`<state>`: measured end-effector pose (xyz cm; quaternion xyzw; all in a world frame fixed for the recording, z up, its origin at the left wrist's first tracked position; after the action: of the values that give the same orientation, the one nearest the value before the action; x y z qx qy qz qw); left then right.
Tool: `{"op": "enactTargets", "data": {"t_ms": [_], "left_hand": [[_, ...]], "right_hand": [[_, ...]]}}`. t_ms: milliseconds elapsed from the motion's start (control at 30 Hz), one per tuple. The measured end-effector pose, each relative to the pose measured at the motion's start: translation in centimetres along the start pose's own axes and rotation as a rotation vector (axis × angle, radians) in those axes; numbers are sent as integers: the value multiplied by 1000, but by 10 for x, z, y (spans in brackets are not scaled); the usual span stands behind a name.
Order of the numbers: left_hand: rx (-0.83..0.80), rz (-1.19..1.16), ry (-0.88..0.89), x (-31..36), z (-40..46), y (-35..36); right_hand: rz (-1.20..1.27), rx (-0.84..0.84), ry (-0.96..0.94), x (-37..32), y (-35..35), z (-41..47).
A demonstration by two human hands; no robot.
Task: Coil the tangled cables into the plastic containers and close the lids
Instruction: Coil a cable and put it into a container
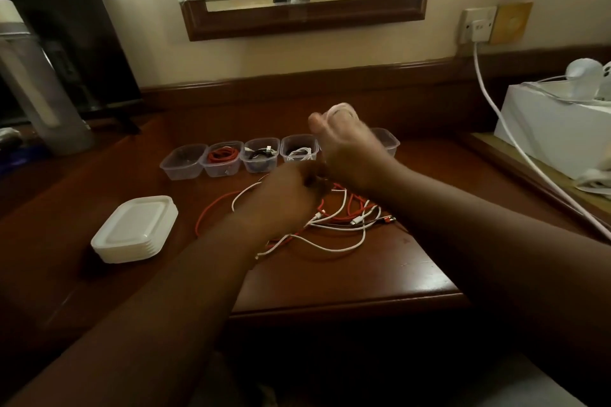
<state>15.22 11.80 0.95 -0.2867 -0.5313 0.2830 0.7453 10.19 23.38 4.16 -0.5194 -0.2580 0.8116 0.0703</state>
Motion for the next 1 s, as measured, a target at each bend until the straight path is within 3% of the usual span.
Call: {"op": "enactTargets", "data": {"t_ms": [67, 133, 233, 300, 433, 533, 700, 833, 1000], "left_hand": [[41, 180, 54, -5, 2, -13], [94, 278, 113, -8, 1, -19], [242, 359, 228, -9, 0, -26], [289, 253, 244, -13, 2, -31], [64, 7, 248, -29, 10, -20], [176, 80, 348, -39, 22, -10], [416, 169, 317, -58, 62, 10], [357, -69, 196, -76, 99, 33], [244, -361, -28, -107, 149, 46]], "right_hand": [[-331, -25, -62, 4, 9, -3], [-354, -84, -10, 9, 14, -2], [-207, -310, 187, 14, 17, -2], [-18, -462, 273, 18, 16, -3], [157, -681, 250, 26, 13, -2], [165, -560, 161, 29, 14, 8], [200, -153, 12, 61, 25, 48], [177, 46, -133, 100, 32, 81], [21, 120, -261, 149, 41, 114]]}}
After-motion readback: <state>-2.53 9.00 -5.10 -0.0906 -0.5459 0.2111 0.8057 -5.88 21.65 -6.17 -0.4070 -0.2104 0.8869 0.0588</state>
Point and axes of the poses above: each hand's wrist, its own z-axis towards the middle knuckle, its own y-axis out of the palm, x = y × z, the point moved 2 cm from there along z, towards the middle knuckle, and after that the axes turned 4 degrees about y, right-handed, at the moved point
